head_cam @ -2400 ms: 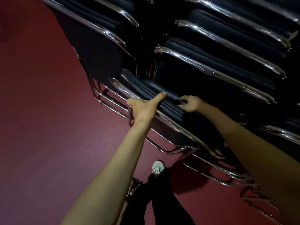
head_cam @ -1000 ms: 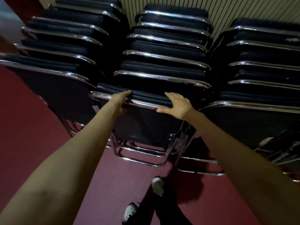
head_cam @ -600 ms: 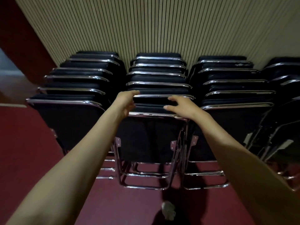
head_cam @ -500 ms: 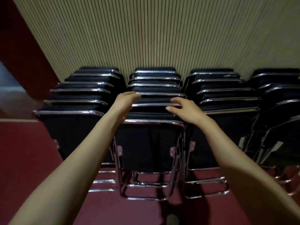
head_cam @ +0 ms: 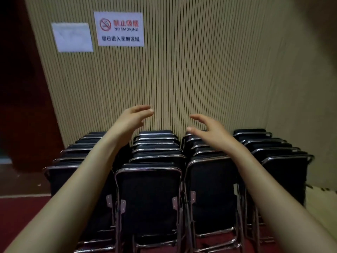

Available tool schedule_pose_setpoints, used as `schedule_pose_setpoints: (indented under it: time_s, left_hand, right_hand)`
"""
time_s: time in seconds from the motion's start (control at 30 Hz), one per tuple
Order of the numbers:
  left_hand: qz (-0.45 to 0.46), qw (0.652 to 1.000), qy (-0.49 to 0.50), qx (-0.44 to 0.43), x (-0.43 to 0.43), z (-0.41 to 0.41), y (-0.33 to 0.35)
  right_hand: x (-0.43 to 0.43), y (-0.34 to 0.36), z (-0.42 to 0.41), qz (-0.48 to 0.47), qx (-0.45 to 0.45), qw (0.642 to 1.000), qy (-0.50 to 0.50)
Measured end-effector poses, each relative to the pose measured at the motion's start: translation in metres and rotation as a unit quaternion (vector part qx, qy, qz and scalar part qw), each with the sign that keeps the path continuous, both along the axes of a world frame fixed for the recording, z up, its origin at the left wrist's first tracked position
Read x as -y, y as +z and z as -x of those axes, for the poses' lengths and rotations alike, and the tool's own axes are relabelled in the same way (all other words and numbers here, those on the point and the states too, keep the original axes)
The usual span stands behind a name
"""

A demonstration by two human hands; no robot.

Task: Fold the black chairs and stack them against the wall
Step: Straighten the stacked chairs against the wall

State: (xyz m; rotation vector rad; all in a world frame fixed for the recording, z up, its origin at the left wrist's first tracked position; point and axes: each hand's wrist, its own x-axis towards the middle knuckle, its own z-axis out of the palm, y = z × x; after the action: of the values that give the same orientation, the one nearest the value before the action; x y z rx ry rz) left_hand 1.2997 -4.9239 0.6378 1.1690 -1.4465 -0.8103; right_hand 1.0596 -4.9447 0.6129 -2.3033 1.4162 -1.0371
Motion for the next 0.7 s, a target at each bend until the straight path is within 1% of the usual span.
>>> schedule_pose_setpoints:
  time_s: [0.07,0.2,0.33,0.43,0.53,0.7]
  left_hand:
    - [0.010,1.000,-0.002,0.008,-0.039,0.013,0.009]
    - [0.002,0.999,-0.024,0.030,-0.104,0.039,0.025]
    - [-0.005,0.999,-0.033,0.033,-0.151,0.061,0.030]
    - [-0.015,0.999,-0.039,0.032,-0.178,0.075,0.021]
    - [-0.035,0.998,-0.047,0.019,-0.198,0.088,0.005]
    - [-0.046,0.998,-0.052,0.009,-0.227,0.105,-0.016]
  right_hand:
    - [-0.037,0.011,0.012,0.014,0.004,1.000,0.004]
    - [-0.106,0.029,0.038,0.022,0.026,0.999,-0.003]
    - [-0.157,0.034,0.054,0.022,0.010,1.000,-0.018]
    - [-0.192,0.028,0.066,0.012,0.002,1.000,-0.018]
    - [-0.223,0.015,0.083,-0.008,0.013,1.000,-0.023]
    - [-0.256,0.002,0.116,-0.013,0.010,0.998,-0.067]
